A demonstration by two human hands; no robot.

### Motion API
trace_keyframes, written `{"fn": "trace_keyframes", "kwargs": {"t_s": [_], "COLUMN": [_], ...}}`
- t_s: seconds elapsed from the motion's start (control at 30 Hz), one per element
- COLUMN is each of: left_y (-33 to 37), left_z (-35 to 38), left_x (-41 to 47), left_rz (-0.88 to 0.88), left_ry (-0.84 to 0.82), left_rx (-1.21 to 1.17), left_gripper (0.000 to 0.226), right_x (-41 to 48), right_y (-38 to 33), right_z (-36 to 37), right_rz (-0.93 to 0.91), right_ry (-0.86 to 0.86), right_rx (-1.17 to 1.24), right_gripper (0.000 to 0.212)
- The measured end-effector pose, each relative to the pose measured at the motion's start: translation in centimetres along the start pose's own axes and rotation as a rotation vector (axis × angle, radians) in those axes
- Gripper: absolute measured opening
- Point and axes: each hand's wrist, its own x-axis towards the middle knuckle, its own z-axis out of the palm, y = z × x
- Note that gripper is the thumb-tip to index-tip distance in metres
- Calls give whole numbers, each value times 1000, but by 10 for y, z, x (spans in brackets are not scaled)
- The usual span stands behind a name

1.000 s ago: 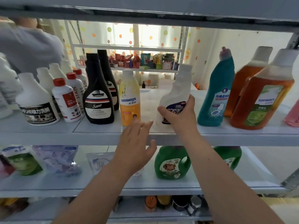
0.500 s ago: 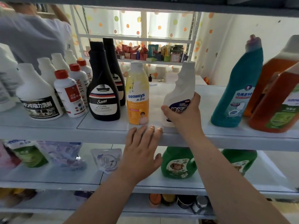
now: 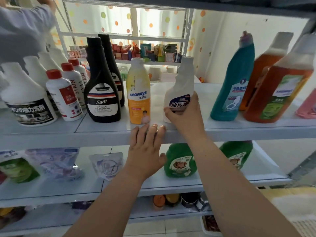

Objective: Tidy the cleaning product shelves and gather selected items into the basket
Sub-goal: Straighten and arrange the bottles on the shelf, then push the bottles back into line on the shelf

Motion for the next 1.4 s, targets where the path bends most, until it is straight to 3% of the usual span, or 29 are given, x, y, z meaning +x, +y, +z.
{"fn": "trace_keyframes", "kwargs": {"t_s": [0.13,0.23,0.37,0.5,0.6,0.7,0.83,0.97,1.03,1.13,1.4], "left_y": [-1,-1,5,23,54,95,135,155,162,168,166], "left_z": [0,-3,-11,-26,-34,-38,-31,-12,0,19,14], "left_x": [0,-2,-5,4,18,43,100,167,187,193,186], "left_rz": [12,2,-17,-99,62,174,-89,-379,-469,-461,-512], "left_ry": [16,-2,-37,-77,-83,-118,-212,-142,-179,-228,-221], "left_rx": [-29,-28,-18,-28,-70,-162,-537,-823,-941,-846,-745], "left_gripper": [90,89,87,71,59,63,72,89,86,65,59], "right_x": [-37,-65,-76,-63,-47,-31,-23,-24,-24,-24,-25], "right_y": [17,42,67,81,100,120,142,156,161,167,176], "right_z": [-13,-30,-63,-104,-136,-161,-170,-165,-164,-162,-167], "right_rz": [-77,-243,-413,-379,-327,-266,-302,-392,-406,-432,-499], "right_ry": [-9,-60,-187,-169,-118,-88,-65,-43,-28,-39,-111], "right_rx": [-383,-490,-596,-588,-588,-607,-610,-578,-568,-595,-626], "right_gripper": [85,58,54,49,41,43,52,57,57,60,70]}}
